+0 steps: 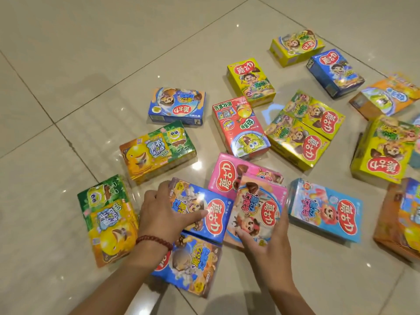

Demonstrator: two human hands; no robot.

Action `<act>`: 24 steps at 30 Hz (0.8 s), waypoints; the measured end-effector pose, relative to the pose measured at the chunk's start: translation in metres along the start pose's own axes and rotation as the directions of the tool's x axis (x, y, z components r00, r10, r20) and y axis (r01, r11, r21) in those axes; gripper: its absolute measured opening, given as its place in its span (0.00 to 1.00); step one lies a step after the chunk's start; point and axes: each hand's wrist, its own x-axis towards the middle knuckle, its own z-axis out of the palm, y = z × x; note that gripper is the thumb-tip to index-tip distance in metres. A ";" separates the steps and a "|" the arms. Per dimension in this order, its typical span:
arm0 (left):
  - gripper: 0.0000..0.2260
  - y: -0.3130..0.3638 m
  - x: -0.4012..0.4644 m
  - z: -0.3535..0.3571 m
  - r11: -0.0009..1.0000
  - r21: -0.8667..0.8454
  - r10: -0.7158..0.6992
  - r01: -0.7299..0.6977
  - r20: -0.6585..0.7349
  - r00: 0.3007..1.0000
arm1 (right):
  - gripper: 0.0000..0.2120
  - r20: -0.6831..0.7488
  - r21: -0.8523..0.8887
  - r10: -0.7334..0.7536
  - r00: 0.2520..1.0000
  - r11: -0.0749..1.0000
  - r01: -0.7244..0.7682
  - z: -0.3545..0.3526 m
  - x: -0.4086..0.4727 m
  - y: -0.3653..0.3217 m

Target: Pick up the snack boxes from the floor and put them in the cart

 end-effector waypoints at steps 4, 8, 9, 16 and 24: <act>0.42 0.003 -0.002 -0.007 0.985 -0.150 0.097 -0.091 0.036 0.995 | 0.48 0.033 0.032 0.004 0.999 0.999 -0.005 -0.006 -0.002 -0.002; 0.37 0.005 -0.010 -0.016 0.952 -0.269 0.159 -0.145 0.030 0.987 | 0.46 0.028 0.033 -0.026 0.999 0.999 0.025 -0.015 -0.008 -0.019; 0.37 0.008 -0.014 -0.021 0.947 -0.283 0.168 -0.152 0.035 0.985 | 0.46 0.028 0.037 -0.030 0.999 0.999 0.029 -0.019 -0.011 -0.027; 0.33 0.053 -0.068 -0.100 0.787 -0.607 0.124 -0.114 -0.026 0.992 | 0.41 0.027 0.097 -0.077 0.997 0.993 0.074 -0.059 -0.050 -0.125; 0.41 0.145 -0.160 -0.280 0.655 -0.731 0.096 -0.191 -0.170 0.981 | 0.39 0.138 0.083 -0.189 0.972 0.980 0.179 -0.122 -0.112 -0.317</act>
